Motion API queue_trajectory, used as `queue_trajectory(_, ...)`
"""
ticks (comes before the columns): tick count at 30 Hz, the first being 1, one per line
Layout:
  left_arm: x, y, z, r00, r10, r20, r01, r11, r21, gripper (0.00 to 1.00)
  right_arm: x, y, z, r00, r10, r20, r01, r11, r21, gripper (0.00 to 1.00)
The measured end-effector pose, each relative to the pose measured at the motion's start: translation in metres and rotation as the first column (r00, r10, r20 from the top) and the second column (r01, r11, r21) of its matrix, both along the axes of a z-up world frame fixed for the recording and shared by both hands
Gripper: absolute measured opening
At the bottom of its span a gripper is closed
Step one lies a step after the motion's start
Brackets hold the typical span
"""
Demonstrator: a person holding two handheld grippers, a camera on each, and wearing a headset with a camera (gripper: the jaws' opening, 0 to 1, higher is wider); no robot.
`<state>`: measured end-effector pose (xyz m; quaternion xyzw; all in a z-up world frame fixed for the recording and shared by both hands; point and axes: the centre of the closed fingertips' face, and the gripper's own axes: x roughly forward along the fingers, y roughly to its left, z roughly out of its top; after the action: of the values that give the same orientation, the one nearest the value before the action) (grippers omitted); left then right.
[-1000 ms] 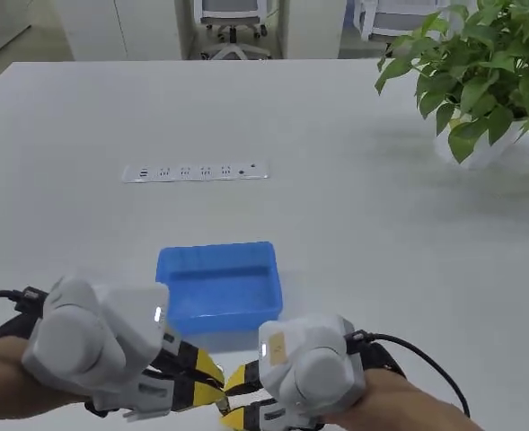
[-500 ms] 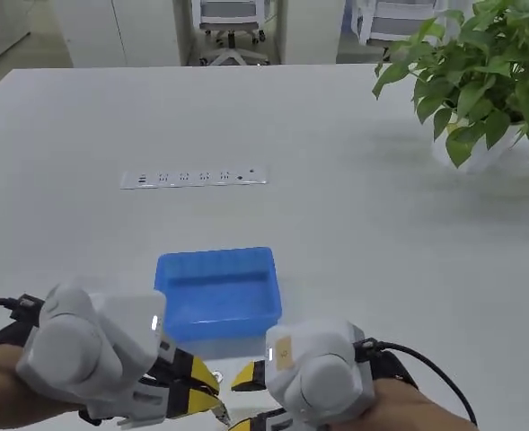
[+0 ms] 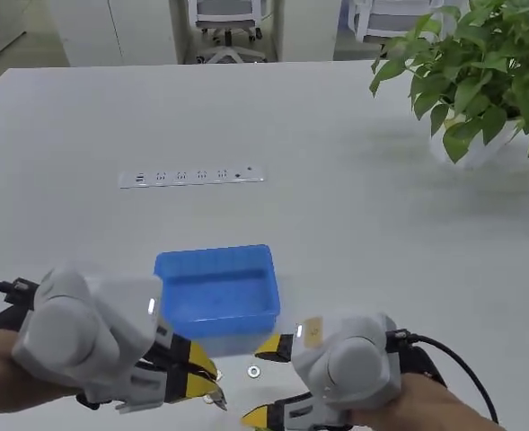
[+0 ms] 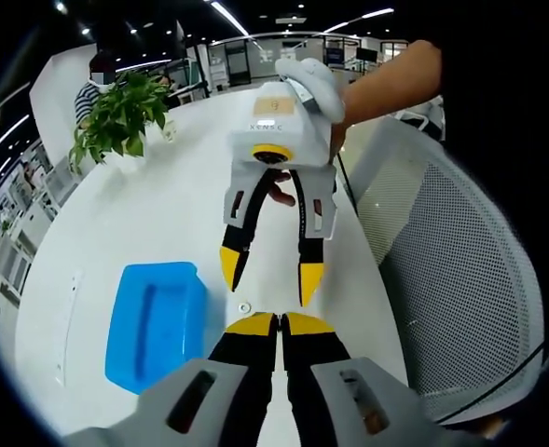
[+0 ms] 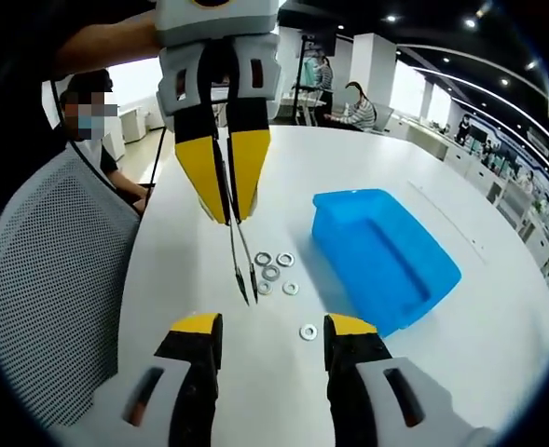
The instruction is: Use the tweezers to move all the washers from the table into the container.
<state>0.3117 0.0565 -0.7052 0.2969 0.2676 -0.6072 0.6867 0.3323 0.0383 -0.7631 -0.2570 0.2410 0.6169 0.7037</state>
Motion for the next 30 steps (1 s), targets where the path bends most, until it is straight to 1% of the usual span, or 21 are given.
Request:
queue_trajectory(5,0.005,-0.001,0.003,1.000,-0.004,0.005,0.004,1.000,-0.003,0.06,0.010,-0.009,0.005,0.998,-0.056,0.007,0.056,0.998,0.012,0.52)
queue_trajectory(7,0.007,-0.002,0.004,1.000,-0.009,0.011,0.009,1.000,-0.001,0.06,0.013,-0.012,0.006,0.997,-0.075,0.006,0.075,0.997,0.019,0.54)
queue_trajectory(11,0.009,-0.003,0.005,1.000,-0.017,0.011,0.017,1.000,0.001,0.06,0.017,-0.016,0.008,0.995,-0.102,0.006,0.102,0.994,0.029,0.59)
queue_trajectory(15,0.012,-0.005,0.006,1.000,-0.021,0.012,0.021,1.000,-0.002,0.06,0.021,-0.018,0.013,0.991,-0.135,0.004,0.135,0.989,0.054,0.65)
queue_trajectory(17,0.013,-0.006,0.007,1.000,-0.024,0.013,0.024,1.000,-0.003,0.06,0.022,-0.019,0.014,0.989,-0.147,0.001,0.147,0.987,0.063,0.71)
queue_trajectory(19,0.015,-0.008,0.008,1.000,-0.025,0.012,0.025,1.000,-0.009,0.06,0.023,-0.019,0.014,0.988,-0.156,0.005,0.156,0.986,0.065,0.74)
queue_trajectory(24,0.018,-0.011,0.007,0.999,-0.036,0.017,0.036,0.999,-0.006,0.06,0.024,-0.020,0.015,0.984,-0.178,0.004,0.177,0.981,0.084,0.81)
queue_trajectory(28,0.020,-0.014,0.007,0.999,-0.041,0.017,0.041,0.999,-0.010,0.06,0.025,-0.022,0.014,0.982,-0.189,-0.003,0.188,0.978,0.088,0.86)
queue_trajectory(30,0.021,-0.015,0.006,0.999,-0.043,0.017,0.043,0.999,-0.011,0.06,0.026,-0.022,0.016,0.981,-0.195,-0.004,0.195,0.976,0.101,0.89)
